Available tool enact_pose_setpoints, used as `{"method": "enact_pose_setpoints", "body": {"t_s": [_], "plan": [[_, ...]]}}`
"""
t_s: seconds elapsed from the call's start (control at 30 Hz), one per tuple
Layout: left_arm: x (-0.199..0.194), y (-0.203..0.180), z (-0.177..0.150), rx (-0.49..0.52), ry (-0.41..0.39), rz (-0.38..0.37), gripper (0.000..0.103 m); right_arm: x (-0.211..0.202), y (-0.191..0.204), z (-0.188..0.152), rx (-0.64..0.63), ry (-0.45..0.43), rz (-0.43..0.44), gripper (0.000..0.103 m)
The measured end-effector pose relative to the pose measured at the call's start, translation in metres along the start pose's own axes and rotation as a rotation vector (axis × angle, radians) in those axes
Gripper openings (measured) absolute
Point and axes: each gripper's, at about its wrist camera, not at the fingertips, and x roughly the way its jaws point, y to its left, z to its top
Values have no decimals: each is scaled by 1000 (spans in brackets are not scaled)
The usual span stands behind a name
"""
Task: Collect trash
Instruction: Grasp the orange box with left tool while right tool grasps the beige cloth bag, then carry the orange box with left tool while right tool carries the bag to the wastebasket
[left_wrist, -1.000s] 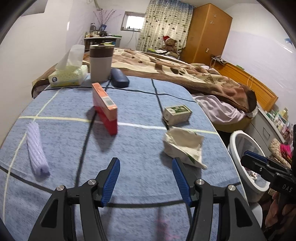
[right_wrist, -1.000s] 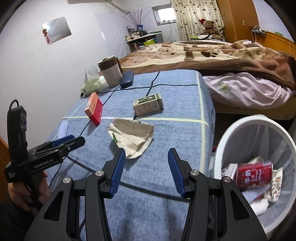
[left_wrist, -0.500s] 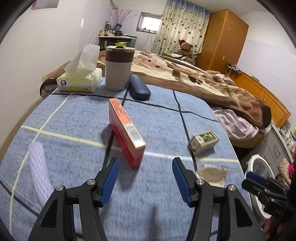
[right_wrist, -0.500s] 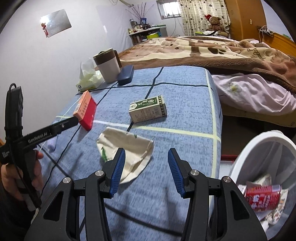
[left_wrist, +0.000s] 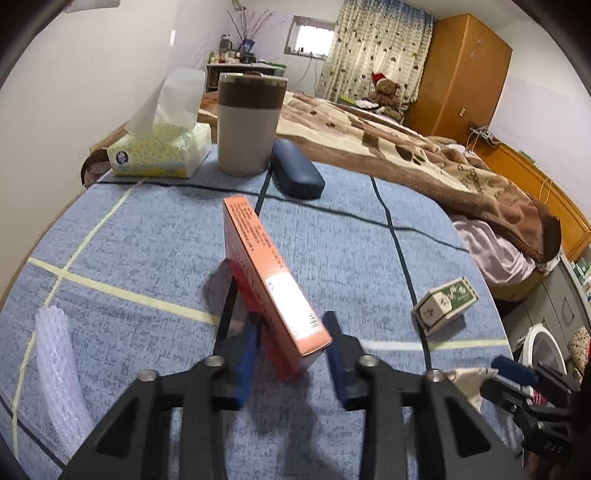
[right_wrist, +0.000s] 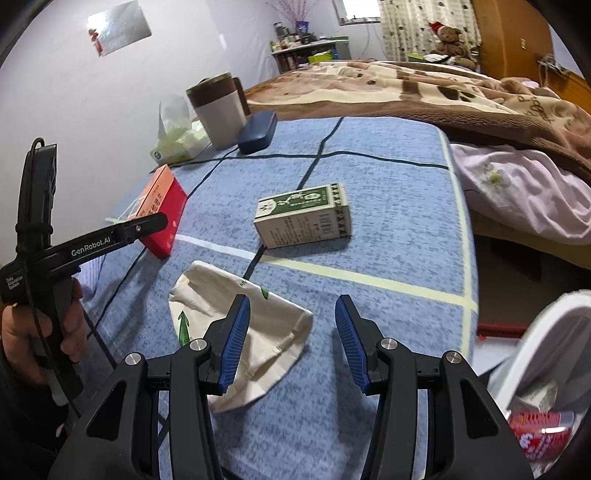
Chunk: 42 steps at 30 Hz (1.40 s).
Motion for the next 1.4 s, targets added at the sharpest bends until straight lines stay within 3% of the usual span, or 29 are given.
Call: {"method": "enact_pose_setpoints", "body": {"t_s": [0.13, 0.2, 0.23, 0.27, 0.33, 0.47, 1.4], "plan": [[-7, 2, -7, 23, 4, -20, 17, 4, 3, 0, -6, 24, 27, 50], [-13, 1, -11, 38, 4, -31, 17, 4, 6, -2, -10, 27, 43, 49], [-17, 0, -14, 45, 2, -36, 17, 2, 9, -3, -19, 25, 35, 43], [-19, 0, -16, 49, 2, -40, 17, 2, 10, -4, -27, 25, 24, 29], [-24, -1, -22, 58, 6, -51, 17, -2, 12, -7, -27, 23, 21, 20], [-32, -4, -32, 69, 10, -59, 17, -13, 13, -14, -20, 0, 4, 10], [-85, -79, -76, 192, -5, -161, 16, -88, -13, -57, 153, -147, -76, 7]]}}
